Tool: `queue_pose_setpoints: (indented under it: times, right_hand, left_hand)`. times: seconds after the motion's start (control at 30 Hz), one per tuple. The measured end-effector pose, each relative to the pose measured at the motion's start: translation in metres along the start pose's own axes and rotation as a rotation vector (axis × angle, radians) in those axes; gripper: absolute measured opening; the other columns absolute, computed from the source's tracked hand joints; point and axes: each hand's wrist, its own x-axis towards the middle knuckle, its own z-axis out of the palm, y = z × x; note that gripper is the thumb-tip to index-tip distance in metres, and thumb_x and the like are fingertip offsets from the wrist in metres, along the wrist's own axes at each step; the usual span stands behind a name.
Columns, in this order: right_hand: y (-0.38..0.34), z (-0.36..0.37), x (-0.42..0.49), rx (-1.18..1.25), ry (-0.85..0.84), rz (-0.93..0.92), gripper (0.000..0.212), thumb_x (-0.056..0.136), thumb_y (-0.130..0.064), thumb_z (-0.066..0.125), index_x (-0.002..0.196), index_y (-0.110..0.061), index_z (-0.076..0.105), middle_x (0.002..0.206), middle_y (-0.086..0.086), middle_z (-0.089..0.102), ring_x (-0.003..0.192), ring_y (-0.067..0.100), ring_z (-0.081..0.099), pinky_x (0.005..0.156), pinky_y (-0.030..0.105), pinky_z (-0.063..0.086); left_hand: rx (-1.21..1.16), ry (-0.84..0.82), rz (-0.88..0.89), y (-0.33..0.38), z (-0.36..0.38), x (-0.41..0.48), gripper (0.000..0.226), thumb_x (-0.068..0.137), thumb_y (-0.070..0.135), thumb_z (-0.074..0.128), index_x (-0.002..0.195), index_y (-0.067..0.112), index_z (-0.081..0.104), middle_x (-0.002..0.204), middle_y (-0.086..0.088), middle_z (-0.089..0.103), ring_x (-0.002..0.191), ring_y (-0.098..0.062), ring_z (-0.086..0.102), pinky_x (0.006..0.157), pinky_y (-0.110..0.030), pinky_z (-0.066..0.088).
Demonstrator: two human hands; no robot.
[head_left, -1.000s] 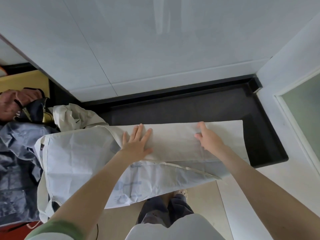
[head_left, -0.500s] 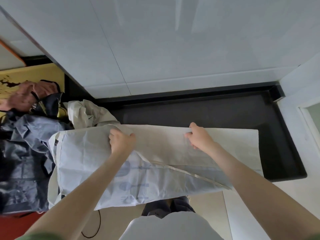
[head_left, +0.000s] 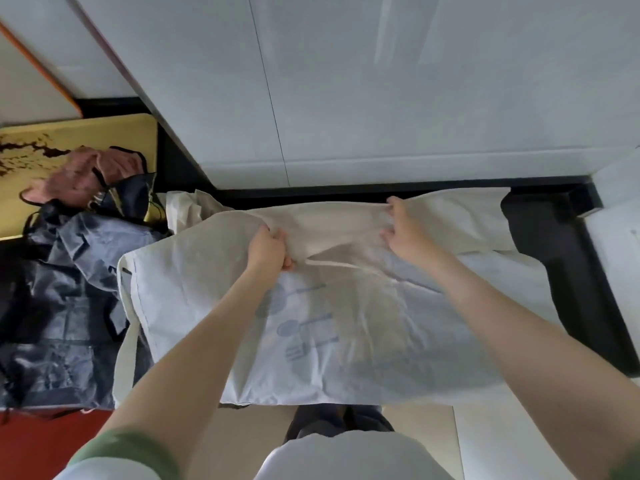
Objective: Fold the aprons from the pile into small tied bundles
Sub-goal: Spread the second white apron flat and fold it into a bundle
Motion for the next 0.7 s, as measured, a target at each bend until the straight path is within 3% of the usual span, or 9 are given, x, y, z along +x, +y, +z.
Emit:
queue_pose_setpoints:
  times: [0.1,0.2,0.3,0.37,0.43,0.5,0.53,0.6,0.7]
  right_hand:
    - [0.004,0.007,-0.010,-0.050,-0.097,0.002,0.087,0.091,-0.009,0.056,0.154,-0.026,-0.002,0.145,0.023,0.038,0.117,0.036,0.053,0.102,0.041,0.041]
    - [0.019,0.018,-0.026,-0.261,-0.073,-0.091,0.082,0.088,-0.011,0.057,0.154,-0.016,0.007,0.154,0.015,0.026,0.140,0.030,0.029,0.114,0.040,0.023]
    - [0.036,0.025,-0.041,-0.346,0.026,-0.085,0.070,0.092,-0.015,0.054,0.151,-0.010,0.016,0.154,0.013,0.028,0.143,0.026,0.023,0.115,0.036,0.015]
    - [0.043,0.028,-0.053,-0.336,0.120,-0.044,0.067,0.091,-0.014,0.054,0.150,-0.008,0.022,0.152,0.012,0.033,0.142,0.026,0.026,0.114,0.034,0.014]
    - [0.048,0.029,-0.065,-0.299,0.195,0.026,0.065,0.091,-0.014,0.055,0.149,-0.010,0.027,0.148,0.012,0.037,0.139,0.028,0.029,0.112,0.035,0.015]
    - [0.056,0.024,-0.078,-0.273,0.218,0.098,0.061,0.093,-0.017,0.054,0.148,-0.011,0.029,0.147,0.012,0.039,0.137,0.030,0.031,0.110,0.037,0.018]
    - [0.060,0.019,-0.082,-0.271,0.216,0.128,0.058,0.094,-0.018,0.053,0.147,-0.012,0.030,0.146,0.012,0.040,0.136,0.030,0.031,0.109,0.039,0.020]
    - [0.067,0.010,-0.093,-0.265,0.217,0.189,0.053,0.095,-0.019,0.052,0.144,-0.011,0.035,0.145,0.013,0.041,0.136,0.031,0.032,0.108,0.041,0.023]
    - [0.077,0.002,-0.115,-0.228,0.267,0.267,0.046,0.094,-0.018,0.053,0.138,-0.009,0.043,0.141,0.014,0.045,0.133,0.032,0.036,0.105,0.042,0.029]
  left_hand:
    - [0.267,0.069,0.095,-0.003,-0.002,0.002,0.040,0.095,0.021,0.053,0.127,0.005,0.037,0.106,-0.016,0.058,0.073,-0.026,0.060,0.055,-0.028,0.053]
    - [0.627,0.222,0.304,-0.026,0.004,-0.008,0.059,0.086,0.012,0.061,0.131,0.000,0.025,0.128,-0.021,0.041,0.110,-0.036,0.046,0.092,-0.040,0.044]
    - [0.982,0.370,0.733,-0.054,0.019,-0.022,0.075,0.069,0.007,0.066,0.133,0.005,0.027,0.131,-0.022,0.040,0.111,-0.033,0.034,0.094,-0.047,0.042]
    - [1.038,0.273,0.910,-0.061,0.033,-0.033,0.075,0.068,0.010,0.066,0.137,0.007,0.036,0.137,-0.022,0.039,0.121,-0.036,0.038,0.098,-0.051,0.042]
    - [1.133,-0.020,0.975,-0.067,0.043,-0.041,0.066,0.084,0.017,0.062,0.144,0.007,0.034,0.149,-0.018,0.032,0.136,-0.034,0.033,0.111,-0.046,0.028]
    - [1.266,-0.338,0.862,-0.077,0.050,-0.043,0.061,0.101,0.030,0.039,0.153,0.010,0.013,0.161,-0.009,0.008,0.148,-0.022,0.009,0.119,-0.036,0.005]
    - [1.307,-0.406,0.816,-0.079,0.050,-0.041,0.061,0.103,0.033,0.031,0.153,0.012,0.003,0.161,-0.006,-0.002,0.148,-0.019,-0.002,0.119,-0.033,-0.003]
    - [1.347,-0.409,0.804,-0.084,0.047,-0.043,0.062,0.104,0.035,0.028,0.153,0.012,-0.002,0.161,-0.005,-0.009,0.148,-0.019,-0.009,0.119,-0.034,-0.007]
    - [1.221,-0.316,0.817,-0.086,0.045,-0.057,0.059,0.102,0.029,0.034,0.152,0.009,0.010,0.161,-0.007,0.005,0.148,-0.022,0.002,0.120,-0.036,0.001]
